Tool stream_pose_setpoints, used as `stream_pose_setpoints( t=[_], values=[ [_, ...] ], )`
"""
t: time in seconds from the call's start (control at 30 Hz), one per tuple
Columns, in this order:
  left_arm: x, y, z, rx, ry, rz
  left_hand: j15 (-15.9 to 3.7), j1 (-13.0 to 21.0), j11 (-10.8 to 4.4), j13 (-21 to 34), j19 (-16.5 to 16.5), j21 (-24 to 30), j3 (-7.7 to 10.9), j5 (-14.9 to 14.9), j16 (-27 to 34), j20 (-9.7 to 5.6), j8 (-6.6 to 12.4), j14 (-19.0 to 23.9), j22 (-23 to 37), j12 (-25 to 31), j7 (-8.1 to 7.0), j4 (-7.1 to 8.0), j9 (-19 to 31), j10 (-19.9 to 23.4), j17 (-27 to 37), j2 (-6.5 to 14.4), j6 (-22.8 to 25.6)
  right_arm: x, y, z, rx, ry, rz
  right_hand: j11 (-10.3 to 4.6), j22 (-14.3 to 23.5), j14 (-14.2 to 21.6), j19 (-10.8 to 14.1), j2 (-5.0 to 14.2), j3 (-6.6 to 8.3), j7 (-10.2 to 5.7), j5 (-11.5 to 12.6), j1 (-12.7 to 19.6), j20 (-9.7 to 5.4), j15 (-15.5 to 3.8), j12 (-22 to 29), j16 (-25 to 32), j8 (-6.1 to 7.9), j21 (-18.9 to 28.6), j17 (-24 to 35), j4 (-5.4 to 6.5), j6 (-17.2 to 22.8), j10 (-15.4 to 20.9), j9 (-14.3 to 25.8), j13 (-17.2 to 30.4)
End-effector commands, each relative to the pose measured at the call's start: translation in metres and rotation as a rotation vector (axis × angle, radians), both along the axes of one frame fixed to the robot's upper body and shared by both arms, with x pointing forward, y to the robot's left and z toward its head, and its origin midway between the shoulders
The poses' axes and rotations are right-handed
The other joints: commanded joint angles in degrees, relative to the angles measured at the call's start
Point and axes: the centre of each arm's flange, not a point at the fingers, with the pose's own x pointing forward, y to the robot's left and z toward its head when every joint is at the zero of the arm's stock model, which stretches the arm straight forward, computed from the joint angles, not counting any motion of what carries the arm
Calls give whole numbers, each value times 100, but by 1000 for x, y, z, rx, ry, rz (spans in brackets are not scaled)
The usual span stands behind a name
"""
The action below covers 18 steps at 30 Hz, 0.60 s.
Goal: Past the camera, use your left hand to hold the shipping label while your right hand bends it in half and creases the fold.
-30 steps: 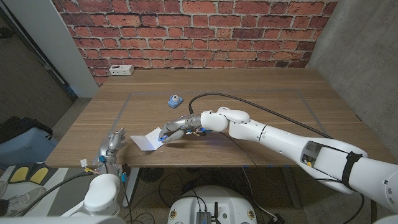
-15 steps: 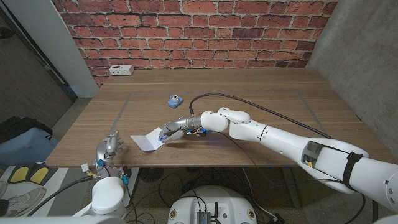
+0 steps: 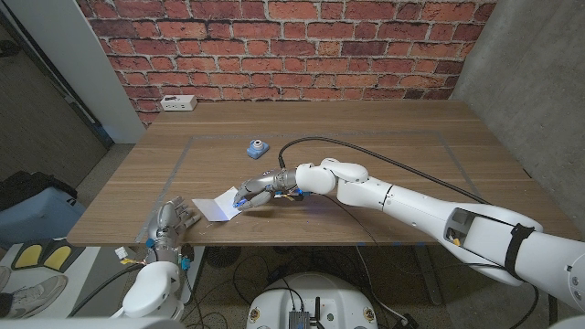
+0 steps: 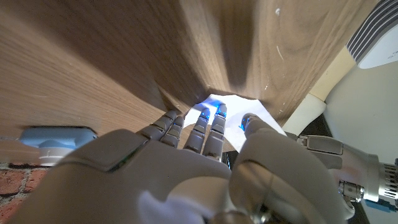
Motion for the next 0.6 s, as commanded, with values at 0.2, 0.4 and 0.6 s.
stream_pose_setpoints(
  t=[0.2,0.4,0.6],
  values=[
    [13,2,-4,-205,-115,-213,4,-18,2,-61,635,102,69,-40,94,-138,41,455,-15,88,383,-77,-13,395,-17,-91,341,-1,-2,-1,17,16,3,-8,15,32,60,-22,-32,12,35,-63,15,-302,-8,47,-19,26,2,-2,77,47,29,16],
    [12,2,-6,-198,-144,-203,-33,-28,2,-86,970,147,93,-50,105,-192,69,701,-27,120,379,-128,-9,628,-29,-111,552,-1,-2,-1,19,21,6,-1,15,38,60,-18,-38,12,37,-66,16,-304,-11,49,-26,25,-5,-9,80,60,29,16],
    [13,3,-3,-153,-220,-218,-86,-136,5,-101,892,-16,62,-87,3,-194,341,687,-27,57,352,-156,112,661,-33,-198,1410,-2,-3,-2,22,22,6,-23,15,39,61,-8,-40,9,41,-62,12,-309,-20,49,-33,23,-17,-24,91,65,29,15]
  ],
)
